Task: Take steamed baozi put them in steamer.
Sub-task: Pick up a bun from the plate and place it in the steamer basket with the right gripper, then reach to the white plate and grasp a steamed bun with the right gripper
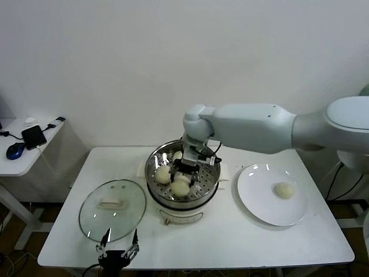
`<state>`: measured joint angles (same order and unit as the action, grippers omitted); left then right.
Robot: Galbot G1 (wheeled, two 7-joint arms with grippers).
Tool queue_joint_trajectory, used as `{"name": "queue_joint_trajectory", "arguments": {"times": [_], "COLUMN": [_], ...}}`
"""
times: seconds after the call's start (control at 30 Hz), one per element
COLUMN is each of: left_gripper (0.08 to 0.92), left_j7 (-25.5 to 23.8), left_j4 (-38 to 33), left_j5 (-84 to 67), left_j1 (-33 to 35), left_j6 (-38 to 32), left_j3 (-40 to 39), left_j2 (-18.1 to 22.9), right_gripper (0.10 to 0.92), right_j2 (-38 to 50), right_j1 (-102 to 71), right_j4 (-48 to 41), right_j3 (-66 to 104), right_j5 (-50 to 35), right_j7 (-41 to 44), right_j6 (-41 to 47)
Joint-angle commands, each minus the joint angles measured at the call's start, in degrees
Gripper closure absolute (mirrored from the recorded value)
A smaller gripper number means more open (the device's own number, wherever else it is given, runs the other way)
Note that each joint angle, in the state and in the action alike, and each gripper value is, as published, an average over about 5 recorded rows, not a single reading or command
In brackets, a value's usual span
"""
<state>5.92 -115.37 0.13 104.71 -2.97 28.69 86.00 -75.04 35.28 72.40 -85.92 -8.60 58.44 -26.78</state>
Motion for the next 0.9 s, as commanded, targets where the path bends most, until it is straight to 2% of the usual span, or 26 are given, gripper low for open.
{"name": "queue_joint_trajectory", "arguments": {"times": [0.03,0.13,0.37,0.63,0.7,0.8,0.9], "left_gripper": [0.177,0.177,0.177,0.177,0.177,0.177,0.177], "left_j7": [-0.01,-0.03,-0.03,-0.01,-0.03,-0.07,-0.08], "left_j4": [0.22,0.27,0.19,-0.09,-0.18,-0.29,-0.2], "left_j5": [-0.12,-0.18,-0.21,0.0,0.12,0.17,0.16], "left_j1": [0.0,-0.06,-0.3,0.12,0.14,0.14,0.05], "left_j6": [0.03,0.06,0.24,0.02,0.01,0.02,0.01], "left_j3": [0.03,0.03,-0.11,-0.09,-0.15,-0.27,-0.36], "left_j2": [0.01,-0.06,-0.03,-0.25,-0.29,-0.34,-0.42], "right_gripper": [0.38,0.367,0.221,0.203,0.203,0.202,0.203], "right_j2": [-1.75,-1.66,0.44,12.74,16.64,22.91,29.32], "right_j1": [-3.83,-3.27,0.66,10.51,12.07,14.16,14.7], "right_j4": [-2.11,-2.44,-2.5,-6.3,-8.98,-11.4,-11.6], "right_j3": [0.31,0.3,1.58,-3.81,-5.9,-9.97,-12.72], "right_j5": [2.56,2.26,-0.7,-13.43,-16.57,-20.93,-21.23], "right_j7": [-0.29,-0.38,-1.72,1.91,1.51,0.22,0.87], "right_j6": [-2.67,-3.22,-3.29,-1.35,2.42,13.34,22.12]}}
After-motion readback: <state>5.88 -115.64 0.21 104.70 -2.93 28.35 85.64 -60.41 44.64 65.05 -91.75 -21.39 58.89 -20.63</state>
